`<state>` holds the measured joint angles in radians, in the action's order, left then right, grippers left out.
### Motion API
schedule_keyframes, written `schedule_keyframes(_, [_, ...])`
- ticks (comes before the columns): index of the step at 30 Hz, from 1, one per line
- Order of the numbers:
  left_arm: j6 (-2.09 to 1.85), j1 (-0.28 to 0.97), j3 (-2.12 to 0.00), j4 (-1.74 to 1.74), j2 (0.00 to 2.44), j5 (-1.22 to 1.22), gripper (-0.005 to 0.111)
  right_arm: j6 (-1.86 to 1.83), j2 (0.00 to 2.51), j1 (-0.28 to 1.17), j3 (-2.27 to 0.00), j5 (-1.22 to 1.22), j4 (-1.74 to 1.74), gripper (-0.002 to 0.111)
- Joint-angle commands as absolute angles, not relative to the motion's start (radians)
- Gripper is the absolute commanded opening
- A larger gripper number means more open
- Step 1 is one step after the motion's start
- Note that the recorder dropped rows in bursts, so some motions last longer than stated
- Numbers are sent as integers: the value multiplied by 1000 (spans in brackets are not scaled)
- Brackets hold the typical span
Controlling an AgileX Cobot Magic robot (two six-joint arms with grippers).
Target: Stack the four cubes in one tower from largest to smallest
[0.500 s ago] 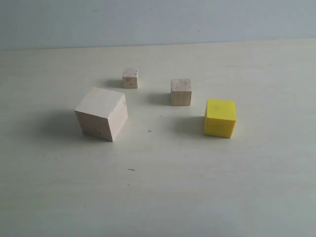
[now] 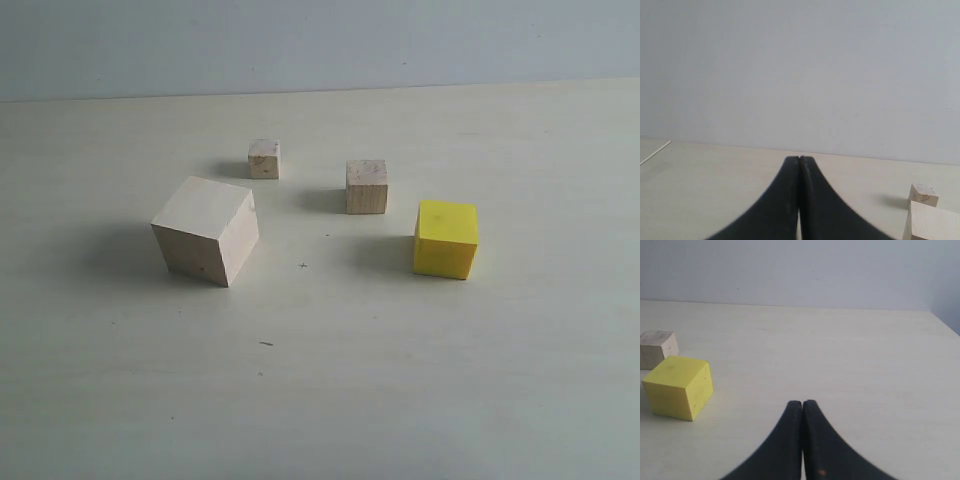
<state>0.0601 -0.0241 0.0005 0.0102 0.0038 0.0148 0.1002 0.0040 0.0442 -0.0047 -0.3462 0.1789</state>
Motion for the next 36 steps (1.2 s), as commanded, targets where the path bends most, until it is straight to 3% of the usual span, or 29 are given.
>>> schedule_keyframes(1, [63, -26, 0, 12, 0, -17, 0, 97, 0, 39, 0, -344, 184, 0])
schedule_keyframes(7, [89, -26, 0, 12, 0, -108, 0, 97, 0, 39, 0, -344, 184, 0])
schedule_keyframes(15, [91, -26, -171, 12, 0, -76, 0, 97, 0, 39, 0, -344, 184, 0])
schedule_keyframes(24, [83, -8, -484, 12, 239, 265, 0, 97, 0, 39, 0, -344, 184, 0])
schedule_keyframes(36, [55, 282, -565, 127, 540, 372, 0, 97, 0, 39, 0, -344, 184, 0])
